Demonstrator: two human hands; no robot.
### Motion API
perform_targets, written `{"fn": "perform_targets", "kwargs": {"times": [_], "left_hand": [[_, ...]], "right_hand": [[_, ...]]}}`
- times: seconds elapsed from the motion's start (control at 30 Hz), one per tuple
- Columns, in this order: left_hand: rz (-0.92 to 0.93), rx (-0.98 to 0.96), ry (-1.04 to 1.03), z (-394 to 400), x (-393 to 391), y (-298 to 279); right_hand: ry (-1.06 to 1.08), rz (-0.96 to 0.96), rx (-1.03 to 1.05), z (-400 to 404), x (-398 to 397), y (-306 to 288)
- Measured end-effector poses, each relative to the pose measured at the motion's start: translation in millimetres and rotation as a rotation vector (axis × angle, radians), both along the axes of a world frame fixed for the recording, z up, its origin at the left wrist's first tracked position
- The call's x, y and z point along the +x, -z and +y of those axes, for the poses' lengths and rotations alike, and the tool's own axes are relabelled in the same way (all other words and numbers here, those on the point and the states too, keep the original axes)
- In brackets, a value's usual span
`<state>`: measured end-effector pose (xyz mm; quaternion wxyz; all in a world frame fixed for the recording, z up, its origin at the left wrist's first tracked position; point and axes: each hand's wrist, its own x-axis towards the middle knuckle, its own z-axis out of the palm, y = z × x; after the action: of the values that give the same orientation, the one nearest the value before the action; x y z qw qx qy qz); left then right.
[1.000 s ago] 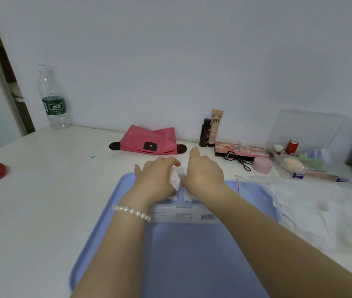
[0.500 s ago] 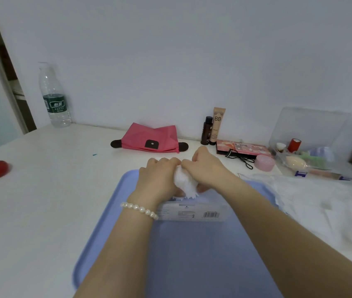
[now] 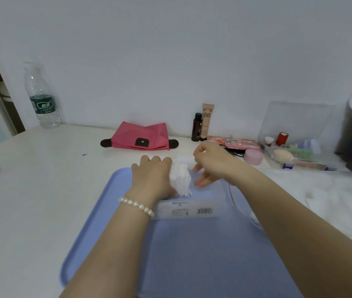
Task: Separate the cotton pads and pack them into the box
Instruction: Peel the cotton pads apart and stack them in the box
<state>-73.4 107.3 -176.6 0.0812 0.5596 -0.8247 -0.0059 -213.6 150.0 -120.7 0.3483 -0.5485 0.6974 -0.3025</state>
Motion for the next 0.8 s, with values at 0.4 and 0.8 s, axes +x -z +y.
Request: {"fn": "perform_targets", "kwargs": {"times": [0.4,0.8], "left_hand": [[0.376,-0.036,0.444,53,-54,-33],[-0.165,-0.223,0.571,95,-115,-19]], "right_hand": [[0.039,0.903,0.212,65,-65,0],[0.397,0.661,-0.010,109,-101,18]]}}
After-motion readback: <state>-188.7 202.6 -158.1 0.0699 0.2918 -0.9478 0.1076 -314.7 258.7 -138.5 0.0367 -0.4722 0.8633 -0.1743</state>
